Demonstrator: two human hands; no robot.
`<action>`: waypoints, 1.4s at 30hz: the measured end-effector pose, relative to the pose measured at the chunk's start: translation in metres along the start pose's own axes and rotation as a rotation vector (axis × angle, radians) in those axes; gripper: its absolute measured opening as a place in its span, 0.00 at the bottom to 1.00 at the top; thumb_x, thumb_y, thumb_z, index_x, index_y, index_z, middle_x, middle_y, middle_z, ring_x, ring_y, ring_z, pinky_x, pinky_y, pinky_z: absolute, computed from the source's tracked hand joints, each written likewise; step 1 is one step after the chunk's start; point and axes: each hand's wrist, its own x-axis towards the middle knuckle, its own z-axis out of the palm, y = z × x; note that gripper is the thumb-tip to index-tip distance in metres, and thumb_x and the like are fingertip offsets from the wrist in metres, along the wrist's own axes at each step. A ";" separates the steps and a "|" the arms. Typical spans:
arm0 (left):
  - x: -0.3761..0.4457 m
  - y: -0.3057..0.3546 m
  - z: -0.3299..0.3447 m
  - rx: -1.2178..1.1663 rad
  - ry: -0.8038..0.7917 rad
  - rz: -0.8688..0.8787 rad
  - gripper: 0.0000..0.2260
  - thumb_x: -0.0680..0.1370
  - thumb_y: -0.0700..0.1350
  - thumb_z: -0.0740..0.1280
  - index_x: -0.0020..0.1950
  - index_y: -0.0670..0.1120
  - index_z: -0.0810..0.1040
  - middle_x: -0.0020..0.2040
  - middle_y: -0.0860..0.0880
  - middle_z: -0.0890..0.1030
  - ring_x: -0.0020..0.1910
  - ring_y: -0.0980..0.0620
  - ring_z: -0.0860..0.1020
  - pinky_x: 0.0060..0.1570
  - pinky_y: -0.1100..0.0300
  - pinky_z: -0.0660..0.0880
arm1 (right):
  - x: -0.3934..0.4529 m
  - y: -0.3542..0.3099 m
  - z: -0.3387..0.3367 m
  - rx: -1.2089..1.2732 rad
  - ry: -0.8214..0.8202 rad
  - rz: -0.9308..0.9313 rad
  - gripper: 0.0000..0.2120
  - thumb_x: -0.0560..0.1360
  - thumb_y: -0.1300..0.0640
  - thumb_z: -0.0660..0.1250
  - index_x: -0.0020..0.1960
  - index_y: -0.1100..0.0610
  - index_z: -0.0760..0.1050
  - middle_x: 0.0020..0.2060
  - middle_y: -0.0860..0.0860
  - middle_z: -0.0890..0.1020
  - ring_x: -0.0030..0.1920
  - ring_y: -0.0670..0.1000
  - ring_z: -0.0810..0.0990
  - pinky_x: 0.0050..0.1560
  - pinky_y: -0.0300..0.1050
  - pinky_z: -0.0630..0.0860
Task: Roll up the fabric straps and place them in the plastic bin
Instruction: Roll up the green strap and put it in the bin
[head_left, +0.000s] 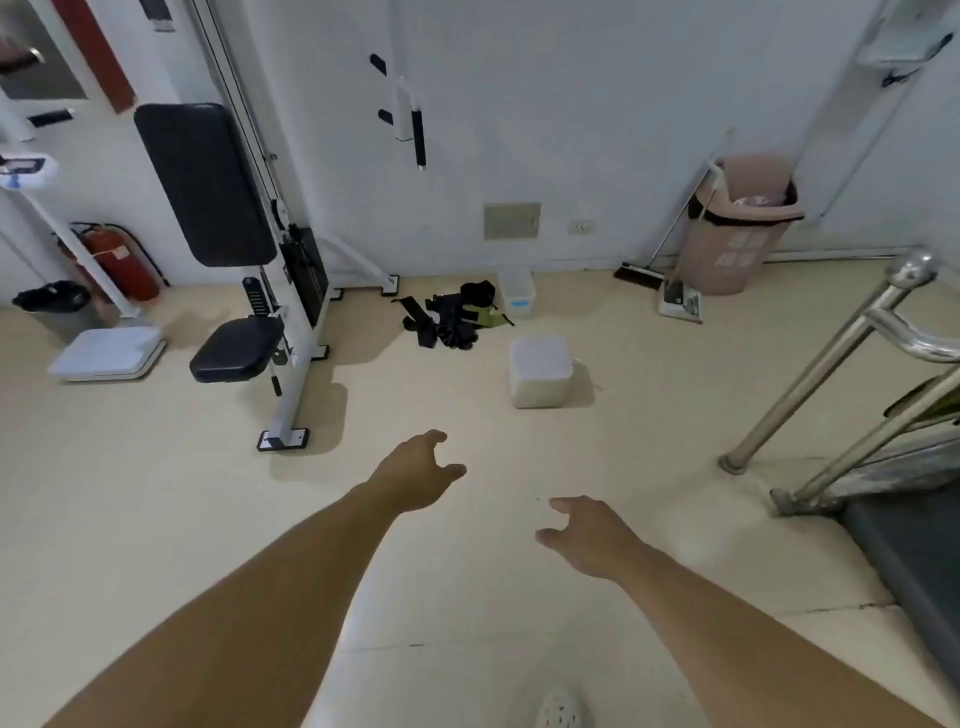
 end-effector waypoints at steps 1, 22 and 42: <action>0.021 0.008 -0.003 -0.005 -0.020 0.002 0.30 0.82 0.56 0.67 0.81 0.47 0.63 0.77 0.46 0.71 0.72 0.46 0.72 0.69 0.55 0.69 | 0.020 0.000 -0.009 0.010 -0.010 -0.010 0.32 0.79 0.44 0.66 0.80 0.54 0.63 0.77 0.50 0.68 0.76 0.50 0.67 0.73 0.42 0.65; 0.478 0.116 -0.138 0.005 0.062 -0.061 0.30 0.82 0.54 0.67 0.81 0.47 0.62 0.78 0.45 0.68 0.73 0.44 0.70 0.68 0.49 0.72 | 0.454 -0.048 -0.248 0.025 -0.050 -0.001 0.31 0.79 0.47 0.66 0.79 0.54 0.64 0.66 0.49 0.77 0.62 0.51 0.77 0.61 0.43 0.74; 0.889 0.242 -0.190 -0.078 -0.044 -0.136 0.25 0.75 0.56 0.68 0.68 0.46 0.75 0.59 0.45 0.82 0.54 0.43 0.82 0.56 0.46 0.81 | 0.825 -0.021 -0.497 -0.133 -0.090 -0.032 0.36 0.80 0.44 0.64 0.82 0.53 0.55 0.79 0.50 0.63 0.78 0.51 0.62 0.74 0.45 0.64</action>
